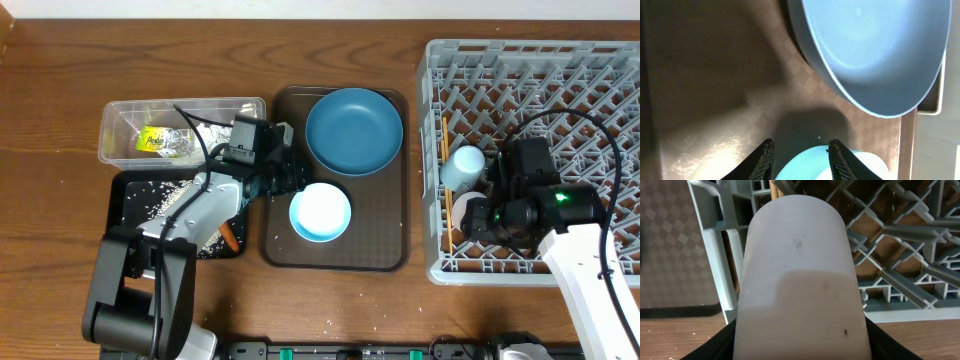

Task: Sort waste into correct bins and load items into the dishwasher rack
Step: 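Carry the pink cup right and place it upside down in the rack, then move the left gripper to the light-blue bowl and grasp its rim, then lift the bowl and bring the right gripper to grasp it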

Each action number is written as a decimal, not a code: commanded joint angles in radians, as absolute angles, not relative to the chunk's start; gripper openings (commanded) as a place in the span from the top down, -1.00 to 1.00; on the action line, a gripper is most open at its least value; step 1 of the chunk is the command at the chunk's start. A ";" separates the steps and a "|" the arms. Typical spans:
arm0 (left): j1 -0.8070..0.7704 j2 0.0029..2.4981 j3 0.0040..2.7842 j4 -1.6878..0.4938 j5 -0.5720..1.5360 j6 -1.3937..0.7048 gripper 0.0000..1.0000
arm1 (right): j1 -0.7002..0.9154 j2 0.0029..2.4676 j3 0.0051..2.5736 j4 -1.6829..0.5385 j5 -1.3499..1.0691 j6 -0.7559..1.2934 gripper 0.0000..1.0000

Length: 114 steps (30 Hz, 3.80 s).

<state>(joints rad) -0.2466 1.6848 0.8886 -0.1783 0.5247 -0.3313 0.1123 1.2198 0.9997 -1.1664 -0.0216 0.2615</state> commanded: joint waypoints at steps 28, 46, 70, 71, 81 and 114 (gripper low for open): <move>-0.242 1.213 0.888 -0.464 0.530 -0.359 0.12 | 0.104 1.219 0.997 -1.166 -0.019 0.276 -0.99; -0.389 1.385 0.887 -0.624 0.181 -0.539 0.12 | 0.104 1.219 0.997 -1.166 -0.019 0.276 -0.99; -0.438 1.578 0.888 -0.535 0.172 -0.559 0.86 | 0.104 1.219 0.997 -1.166 -0.019 0.276 -0.98; -0.438 1.565 0.888 -0.538 0.173 -0.559 0.88 | 0.104 1.219 0.997 -1.166 -0.019 0.276 -0.99; -0.438 1.325 0.889 -0.533 0.330 -0.559 0.88 | 0.104 1.219 0.997 -1.048 -0.008 0.277 -0.99; -0.550 1.230 0.888 -0.595 0.309 -0.558 0.88 | 0.516 1.218 1.000 -0.761 -0.337 0.285 0.00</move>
